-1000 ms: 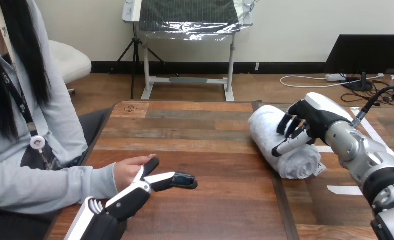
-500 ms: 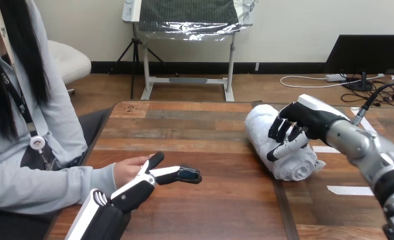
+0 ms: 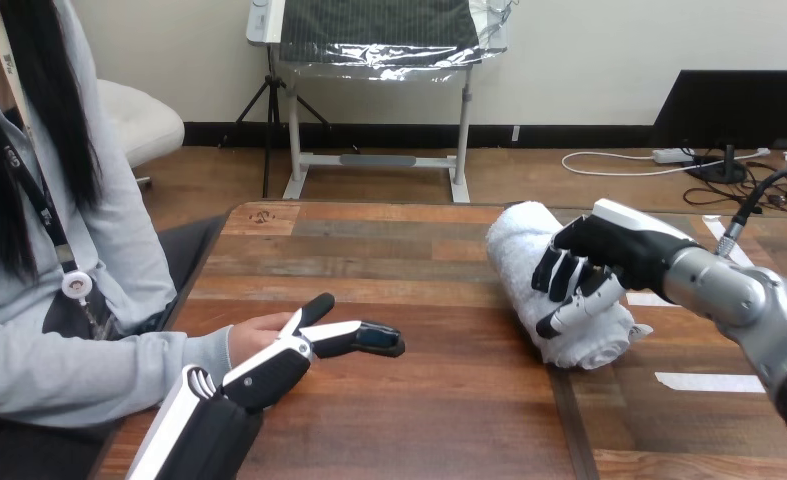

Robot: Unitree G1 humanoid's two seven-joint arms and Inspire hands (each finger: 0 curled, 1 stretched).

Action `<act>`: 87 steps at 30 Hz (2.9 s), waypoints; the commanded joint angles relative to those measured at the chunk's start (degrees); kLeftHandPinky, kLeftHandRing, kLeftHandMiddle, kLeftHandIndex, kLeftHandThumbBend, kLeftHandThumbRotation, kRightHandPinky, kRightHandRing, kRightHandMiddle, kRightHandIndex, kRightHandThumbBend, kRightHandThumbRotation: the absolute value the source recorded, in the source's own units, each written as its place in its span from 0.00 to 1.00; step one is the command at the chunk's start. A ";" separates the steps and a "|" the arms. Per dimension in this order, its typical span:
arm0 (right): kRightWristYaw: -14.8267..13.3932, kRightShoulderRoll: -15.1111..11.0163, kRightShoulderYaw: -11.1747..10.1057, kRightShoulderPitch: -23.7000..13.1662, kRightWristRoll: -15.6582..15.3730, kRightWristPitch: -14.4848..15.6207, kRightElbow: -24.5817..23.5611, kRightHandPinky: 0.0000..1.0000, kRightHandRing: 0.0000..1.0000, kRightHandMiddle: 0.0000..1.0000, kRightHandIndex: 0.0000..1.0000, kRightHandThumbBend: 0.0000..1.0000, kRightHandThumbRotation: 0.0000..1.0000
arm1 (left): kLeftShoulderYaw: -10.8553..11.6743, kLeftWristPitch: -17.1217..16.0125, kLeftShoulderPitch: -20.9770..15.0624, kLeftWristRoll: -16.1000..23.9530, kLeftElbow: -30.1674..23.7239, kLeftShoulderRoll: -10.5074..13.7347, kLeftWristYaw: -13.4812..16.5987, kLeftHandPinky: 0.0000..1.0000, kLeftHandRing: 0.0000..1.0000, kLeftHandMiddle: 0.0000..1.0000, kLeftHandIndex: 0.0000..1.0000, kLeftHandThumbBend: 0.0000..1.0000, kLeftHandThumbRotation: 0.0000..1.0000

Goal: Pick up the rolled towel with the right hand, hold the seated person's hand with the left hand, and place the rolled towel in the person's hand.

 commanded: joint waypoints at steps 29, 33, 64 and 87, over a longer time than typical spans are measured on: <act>18.91 -13.16 -4.44 27.29 7.81 4.61 -34.38 0.39 0.49 0.57 0.56 0.73 0.00 | 1.36 -0.39 -5.13 -1.52 0.95 0.47 0.03 0.96 0.74 0.72 0.74 0.91 0.59; 20.24 -14.37 -5.42 29.90 8.79 5.38 -38.03 0.40 0.50 0.57 0.56 0.73 0.00 | 1.33 -0.78 -5.61 -1.90 1.40 0.55 -0.09 0.96 0.74 0.72 0.74 0.91 0.59; 24.30 -19.27 -13.77 42.69 14.74 10.11 -61.32 0.46 0.51 0.56 0.60 0.66 0.01 | 0.79 0.46 -8.30 -3.23 1.32 0.70 -0.88 0.96 0.72 0.69 0.72 0.90 0.58; 17.48 -14.87 -24.21 44.20 22.66 14.67 -74.97 0.39 0.45 0.52 0.58 0.73 0.00 | 0.03 -0.38 -9.75 -5.18 3.49 0.13 -2.05 0.94 0.69 0.68 0.72 0.88 0.57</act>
